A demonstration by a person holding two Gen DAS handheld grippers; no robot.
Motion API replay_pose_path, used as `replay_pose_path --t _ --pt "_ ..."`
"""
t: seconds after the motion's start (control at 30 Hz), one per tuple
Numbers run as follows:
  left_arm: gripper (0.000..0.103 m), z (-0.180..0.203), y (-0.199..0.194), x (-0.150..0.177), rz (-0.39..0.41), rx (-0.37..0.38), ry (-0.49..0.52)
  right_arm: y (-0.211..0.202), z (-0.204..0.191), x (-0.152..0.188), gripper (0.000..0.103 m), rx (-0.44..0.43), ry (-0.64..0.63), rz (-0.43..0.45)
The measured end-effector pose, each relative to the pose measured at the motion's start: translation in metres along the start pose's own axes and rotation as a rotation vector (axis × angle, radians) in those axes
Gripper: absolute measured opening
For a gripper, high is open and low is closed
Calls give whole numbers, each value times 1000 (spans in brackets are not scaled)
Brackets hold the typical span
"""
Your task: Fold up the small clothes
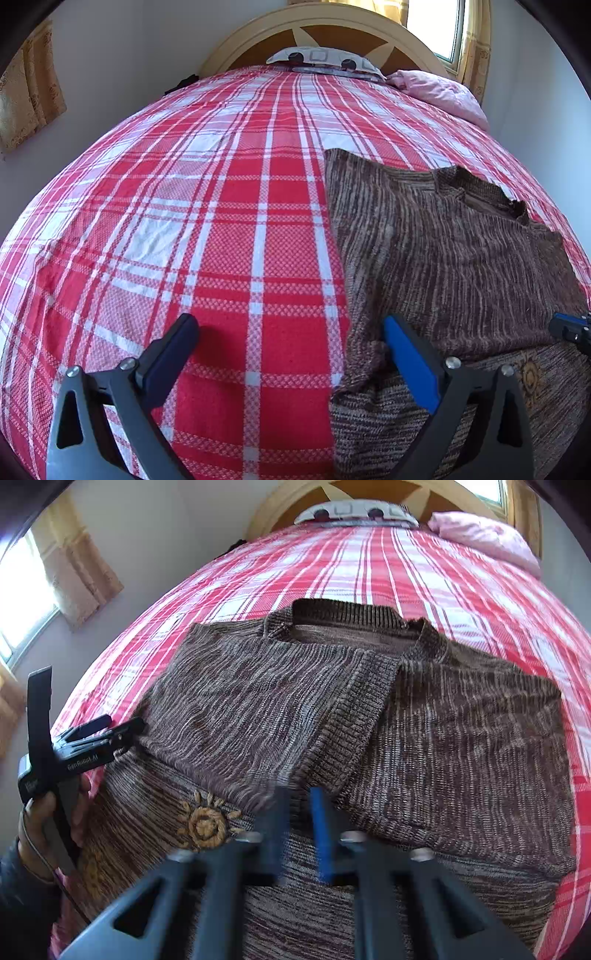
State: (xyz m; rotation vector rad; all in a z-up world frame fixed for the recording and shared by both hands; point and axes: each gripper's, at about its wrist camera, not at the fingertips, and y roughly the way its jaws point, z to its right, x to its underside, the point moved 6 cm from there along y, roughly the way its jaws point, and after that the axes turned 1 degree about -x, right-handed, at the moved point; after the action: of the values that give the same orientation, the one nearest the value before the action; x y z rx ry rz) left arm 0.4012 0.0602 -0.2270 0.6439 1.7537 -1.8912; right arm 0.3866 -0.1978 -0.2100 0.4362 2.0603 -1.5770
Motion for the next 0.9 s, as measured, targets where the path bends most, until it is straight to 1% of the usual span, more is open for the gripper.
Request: replay_pose_path --t 0.03,0.1,0.13,0.17,0.27,0.3,0.33,0.37,0.4,0.43,0.47,0.53,0.6,0.67,0.73,0.77,0.8,0.83,0.9 --pt "102 1 -1 0 4 1 4 -2 1 0 7 6 0 6" --pt "103 6 -3 1 12 18 29 -12 4 -1 7 47 -17 35" --pt "103 9 -2 2 6 20 44 -17 6 -1 7 80 -31 52" --pt "103 11 0 3 -3 15 56 -18 7 0 7 88 -38 48" --pt "103 10 1 2 -13 27 48 1 9 9 8 28 -30 -48" --pt "103 8 1 2 -12 32 38 1 8 8 12 31 -51 -38" --pt "103 7 1 2 -9 28 35 -3 5 7 24 46 -80 -24" --pt "103 7 0 2 -6 23 36 -6 4 7 34 53 -83 -22" --pt "103 8 0 3 -6 19 39 -12 4 1 47 47 -72 2" --pt "103 8 1 3 -6 17 41 -19 4 -8 48 21 -51 47" --pt "103 8 0 3 -5 17 42 -22 6 -13 48 15 -39 64" --pt "103 9 1 3 -7 16 41 -21 10 -34 48 53 -18 99" --pt "103 9 1 4 -8 11 43 -15 7 -47 48 50 -33 122" --pt "103 9 0 4 -5 4 47 -3 3 -53 48 26 -54 110" --pt "103 9 0 3 -4 0 51 13 1 -50 48 31 -79 75" --pt "103 9 1 3 -6 -1 51 22 4 -46 48 49 -91 40" --pt "103 9 1 3 -8 -1 51 37 11 -37 50 78 -91 -24" --pt "103 9 1 3 -9 0 49 34 15 -37 50 70 -81 20" --pt "103 9 1 3 -8 0 50 31 22 -36 50 77 -62 15"
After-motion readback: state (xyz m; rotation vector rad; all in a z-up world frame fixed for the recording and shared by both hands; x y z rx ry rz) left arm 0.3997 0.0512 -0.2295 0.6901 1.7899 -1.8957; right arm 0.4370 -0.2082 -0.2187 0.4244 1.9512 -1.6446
